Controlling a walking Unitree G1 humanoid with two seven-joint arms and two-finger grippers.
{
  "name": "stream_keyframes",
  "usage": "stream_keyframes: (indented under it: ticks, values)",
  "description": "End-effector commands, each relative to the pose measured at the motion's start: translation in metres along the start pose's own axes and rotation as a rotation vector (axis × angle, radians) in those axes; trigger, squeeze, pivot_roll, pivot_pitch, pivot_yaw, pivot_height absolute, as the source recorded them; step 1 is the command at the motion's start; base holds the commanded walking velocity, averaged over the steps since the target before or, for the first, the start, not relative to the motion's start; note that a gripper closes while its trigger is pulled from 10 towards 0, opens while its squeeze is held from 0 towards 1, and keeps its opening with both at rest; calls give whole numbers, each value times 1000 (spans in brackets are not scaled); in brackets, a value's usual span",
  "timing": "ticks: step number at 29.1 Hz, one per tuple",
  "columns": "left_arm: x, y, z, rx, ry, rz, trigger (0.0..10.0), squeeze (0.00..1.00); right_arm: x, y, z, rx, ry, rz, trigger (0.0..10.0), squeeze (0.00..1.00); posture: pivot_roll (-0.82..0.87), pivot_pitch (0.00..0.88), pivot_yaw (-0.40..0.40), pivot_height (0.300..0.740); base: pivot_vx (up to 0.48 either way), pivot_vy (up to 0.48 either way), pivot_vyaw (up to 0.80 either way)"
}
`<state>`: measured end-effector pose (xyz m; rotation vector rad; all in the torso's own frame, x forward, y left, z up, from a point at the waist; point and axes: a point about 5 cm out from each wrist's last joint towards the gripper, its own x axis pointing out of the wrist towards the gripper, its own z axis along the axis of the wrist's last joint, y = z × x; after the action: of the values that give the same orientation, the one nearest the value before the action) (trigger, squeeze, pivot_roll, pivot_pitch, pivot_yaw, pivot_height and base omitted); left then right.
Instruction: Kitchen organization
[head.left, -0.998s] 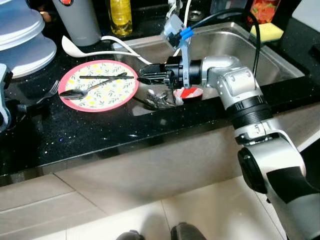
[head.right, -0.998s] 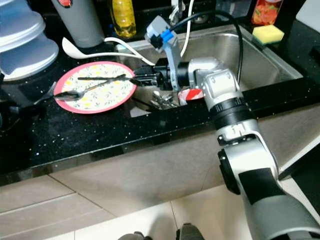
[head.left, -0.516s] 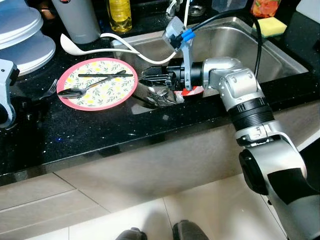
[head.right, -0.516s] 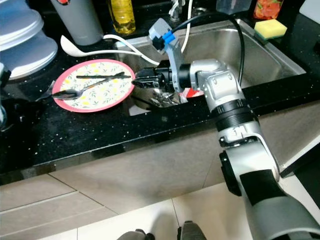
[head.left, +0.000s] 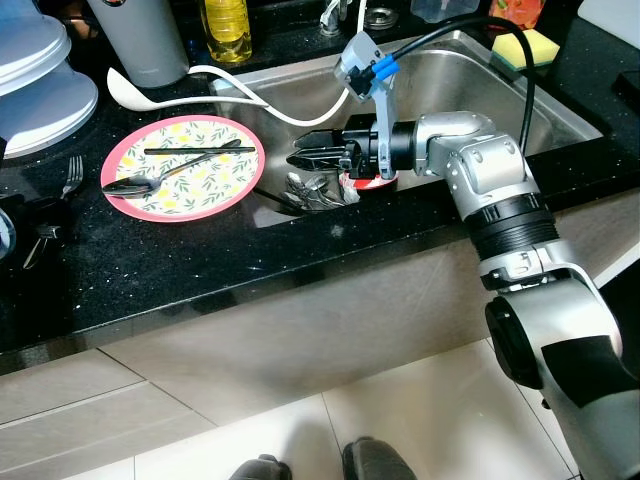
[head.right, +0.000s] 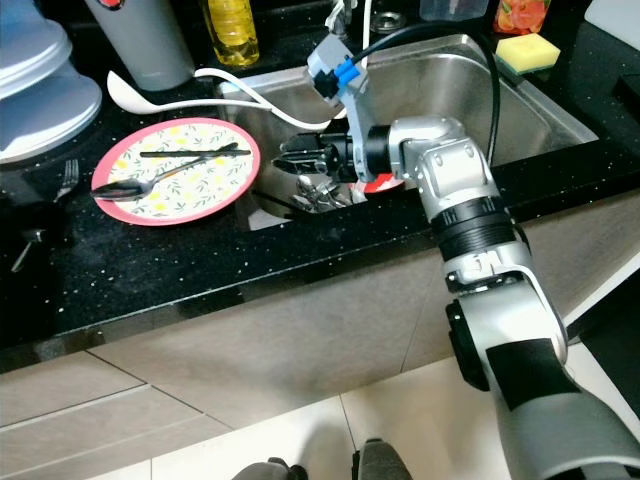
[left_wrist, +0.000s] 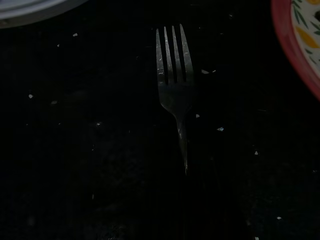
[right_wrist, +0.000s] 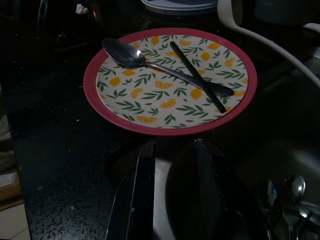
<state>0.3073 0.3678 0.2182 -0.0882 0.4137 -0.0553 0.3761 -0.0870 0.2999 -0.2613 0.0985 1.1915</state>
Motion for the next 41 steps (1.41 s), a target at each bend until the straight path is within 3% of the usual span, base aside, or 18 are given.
stream_keyframes:
  ticks: [1, 2, 3, 4, 8, 10, 11, 16, 17, 18, 22, 26, 28, 30, 31, 33, 38, 41]
  values:
    - [4, 4, -25, -56, 80, 31, 0, 0, 3, 2, 5, -18, 2, 12, 10000, 0, -18, 180, 34, 740, 0, 0, 0]
    - [0, 6, -17, -33, 17, 64, 8471, 0, 4, 2, 5, -18, 1, 13, 10000, 0, -18, 178, 33, 740, 0, 0, 0]
    - [0, 6, -17, -33, 17, 64, 8471, 0, 4, 2, 5, -18, 1, 13, 10000, 0, -18, 178, 33, 740, 0, 0, 0]
    - [-3, 7, -10, -16, -29, 88, 10000, 0, 4, 2, 5, -18, 0, 13, 10000, 0, -18, 177, 33, 740, 0, 0, 0]
    - [-30, -15, 50, 102, -436, 119, 10000, 0, 3, 0, 5, -19, -6, 0, 10000, 0, -20, 164, 36, 740, 0, 0, 0]
    - [-34, -24, 57, 121, -474, 93, 10000, 0, 2, 0, 6, -19, -8, -4, 10000, 0, -20, 159, 38, 740, 0, 0, 0]
    - [-35, -42, 64, 140, -491, 11, 10000, 0, 1, -2, 7, -20, -15, -14, 10000, 0, -19, 151, 42, 740, 0, 0, 0]
    - [-36, -72, 72, 157, -498, -140, 10000, 0, -1, -4, 9, -20, -28, -34, 10000, 0, -15, 141, 48, 740, 0, 0, 0]
    - [-27, -112, 81, 124, -487, -315, 10000, 0, -7, -10, 12, -10, -66, -85, 10000, 0, -14, 123, 70, 740, 0, 0, 0]
    - [-27, -112, 81, 124, -487, -315, 10000, 0, -7, -10, 12, -10, -66, -85, 10000, 0, -14, 123, 70, 740, 0, 0, 0]
    - [-15, -145, 90, 88, -493, -410, 10000, 0, -16, -17, 14, 5, -111, -157, 10000, 0, -21, 116, 86, 740, 0, 0, 0]
    - [19, -211, 116, 57, -527, -520, 10000, 0, -35, -32, 17, -35, -164, -392, 10000, 0, -54, 104, 118, 740, 0, 0, 0]
    - [19, -211, 116, 57, -527, -520, 10000, 0, -35, -32, 17, -35, -164, -392, 10000, 0, -54, 104, 118, 740, 0, 0, 0]
    - [35, -235, 122, 74, -505, -527, 10000, 0, -42, -38, 19, -61, -173, -506, 10000, 0, -73, 98, 145, 740, 0, 0, 0]
    - [35, -235, 122, 74, -505, -527, 10000, 0, -42, -38, 19, -61, -173, -506, 10000, 0, -73, 98, 145, 740, 0, 0, 0]
    - [59, -262, 112, 105, -428, -487, 10000, 0, -56, -43, 28, -103, -236, -685, 10000, 0, -83, 96, 162, 740, 0, 0, 0]
    - [74, -288, 91, 229, -354, -466, 10000, 0, -68, -40, 35, -104, -361, -822, 10000, 0, -81, 93, 175, 740, 0, 0, 0]
    - [79, -292, 83, 249, -333, -446, 10000, 0, -69, -37, 37, -116, -403, -851, 10000, 0, -79, 92, 179, 740, 0, 0, 0]
